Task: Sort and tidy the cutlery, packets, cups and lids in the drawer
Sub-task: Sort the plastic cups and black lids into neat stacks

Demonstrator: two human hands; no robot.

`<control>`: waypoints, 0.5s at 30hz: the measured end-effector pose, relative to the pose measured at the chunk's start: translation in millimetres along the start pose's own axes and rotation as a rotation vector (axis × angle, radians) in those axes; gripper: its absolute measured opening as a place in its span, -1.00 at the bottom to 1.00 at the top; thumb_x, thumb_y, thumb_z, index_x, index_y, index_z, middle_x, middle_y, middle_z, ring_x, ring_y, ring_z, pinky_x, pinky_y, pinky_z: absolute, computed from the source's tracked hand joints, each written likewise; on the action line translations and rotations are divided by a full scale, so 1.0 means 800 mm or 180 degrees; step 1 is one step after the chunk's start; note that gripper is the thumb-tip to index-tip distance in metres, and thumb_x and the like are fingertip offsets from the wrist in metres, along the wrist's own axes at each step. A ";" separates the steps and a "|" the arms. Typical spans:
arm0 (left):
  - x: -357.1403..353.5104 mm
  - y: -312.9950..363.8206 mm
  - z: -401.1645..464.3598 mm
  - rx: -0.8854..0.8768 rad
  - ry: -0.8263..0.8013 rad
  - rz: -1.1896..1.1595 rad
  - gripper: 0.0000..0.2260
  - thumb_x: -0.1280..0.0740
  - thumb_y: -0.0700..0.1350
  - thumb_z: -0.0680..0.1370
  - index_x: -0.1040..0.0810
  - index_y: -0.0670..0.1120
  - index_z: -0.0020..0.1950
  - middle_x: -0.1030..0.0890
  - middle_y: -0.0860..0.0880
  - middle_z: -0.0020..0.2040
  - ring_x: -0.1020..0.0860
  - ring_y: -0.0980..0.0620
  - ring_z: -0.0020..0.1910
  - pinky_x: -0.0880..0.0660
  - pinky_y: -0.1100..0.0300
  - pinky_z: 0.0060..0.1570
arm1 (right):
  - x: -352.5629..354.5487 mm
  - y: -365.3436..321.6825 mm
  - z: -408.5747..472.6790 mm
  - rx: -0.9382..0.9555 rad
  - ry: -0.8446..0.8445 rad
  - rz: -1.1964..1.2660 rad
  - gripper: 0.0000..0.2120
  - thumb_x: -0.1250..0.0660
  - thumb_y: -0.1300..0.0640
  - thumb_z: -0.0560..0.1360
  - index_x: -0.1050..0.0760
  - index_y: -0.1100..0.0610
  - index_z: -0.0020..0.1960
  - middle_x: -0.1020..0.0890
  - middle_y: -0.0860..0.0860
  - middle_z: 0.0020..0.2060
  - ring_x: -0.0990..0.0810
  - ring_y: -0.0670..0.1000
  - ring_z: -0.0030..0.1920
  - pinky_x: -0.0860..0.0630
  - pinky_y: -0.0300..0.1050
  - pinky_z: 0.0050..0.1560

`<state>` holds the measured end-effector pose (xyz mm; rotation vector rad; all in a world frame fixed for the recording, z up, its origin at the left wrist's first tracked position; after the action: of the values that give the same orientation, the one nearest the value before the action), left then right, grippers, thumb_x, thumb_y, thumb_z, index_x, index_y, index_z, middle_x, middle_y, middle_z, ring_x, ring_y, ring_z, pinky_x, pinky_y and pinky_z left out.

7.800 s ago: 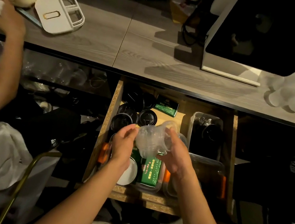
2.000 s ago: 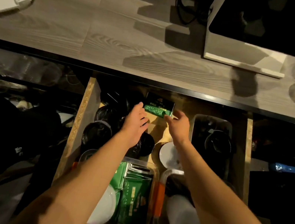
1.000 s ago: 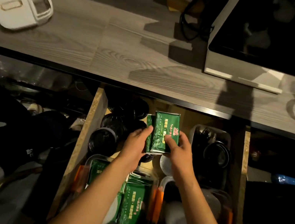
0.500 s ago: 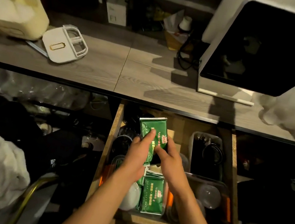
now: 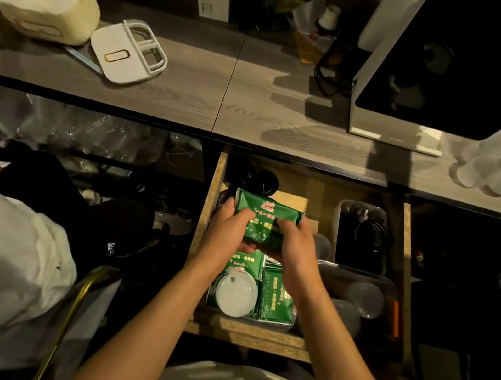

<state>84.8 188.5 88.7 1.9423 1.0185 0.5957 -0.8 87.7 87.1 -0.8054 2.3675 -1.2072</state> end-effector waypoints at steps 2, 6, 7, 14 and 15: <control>0.004 -0.017 0.003 0.0122 -0.0077 0.0200 -0.78 -0.22 -0.05 0.64 -0.43 -0.04 0.28 -0.55 -0.07 0.14 -0.54 0.04 -0.36 -0.48 0.15 -0.36 | 0.002 0.013 0.005 0.0012 -0.0063 -0.0373 -0.82 -0.18 0.21 0.61 -0.41 0.14 0.20 -0.63 0.15 0.02 -0.62 0.09 -0.08 -0.54 -0.06 -0.26; 0.020 -0.066 0.010 0.0259 -0.0346 0.0636 -0.68 -0.17 0.23 0.63 -0.43 0.12 0.30 -0.45 0.03 0.34 -0.58 0.06 0.02 -0.49 -0.07 0.25 | 0.037 0.040 0.018 -0.0264 0.0266 -0.0212 -0.89 -0.19 0.27 0.62 -0.43 0.12 0.10 -0.59 0.10 -0.10 -0.56 0.03 -0.18 -0.47 -0.10 -0.28; 0.022 -0.080 0.010 0.0217 -0.0406 0.0885 -0.73 -0.15 0.19 0.65 -0.45 0.14 0.28 -0.47 0.05 0.31 -0.53 0.07 0.13 -0.44 -0.02 0.29 | 0.047 0.051 0.020 -0.0381 0.0379 -0.0097 -0.88 -0.18 0.28 0.62 -0.43 0.12 0.10 -0.58 0.10 -0.09 -0.55 0.03 -0.18 -0.47 -0.11 -0.28; 0.023 -0.175 0.017 0.0413 -0.0513 0.1859 -0.55 -0.32 -0.01 0.63 -0.37 -0.07 0.50 -0.45 -0.07 0.45 -0.44 -0.05 0.39 -0.38 0.19 0.21 | 0.095 0.123 0.016 -0.0784 0.1137 0.0526 -0.85 -0.18 0.31 0.61 -0.44 0.14 0.12 -0.60 0.07 -0.07 -0.57 0.04 -0.12 -0.50 0.03 -0.10; 0.023 -0.181 0.018 0.0368 -0.0525 0.1995 -0.53 -0.35 -0.03 0.61 -0.38 -0.08 0.50 -0.46 -0.07 0.44 -0.45 -0.06 0.38 -0.39 0.18 0.22 | 0.098 0.129 0.015 -0.0772 0.1181 0.0600 -0.86 -0.18 0.31 0.62 -0.43 0.14 0.11 -0.60 0.06 -0.07 -0.57 0.04 -0.09 -0.51 0.09 -0.02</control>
<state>42.9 243.1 -40.9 2.3772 0.3308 0.7083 -87.8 79.4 -9.4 -0.4382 2.8571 -1.0805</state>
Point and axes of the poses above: each hand's wrist, its own z-axis towards the middle knuckle, its own x-axis out of the back of the hand, y = z × x, the point moved 3 cm from there along z, towards the middle knuckle
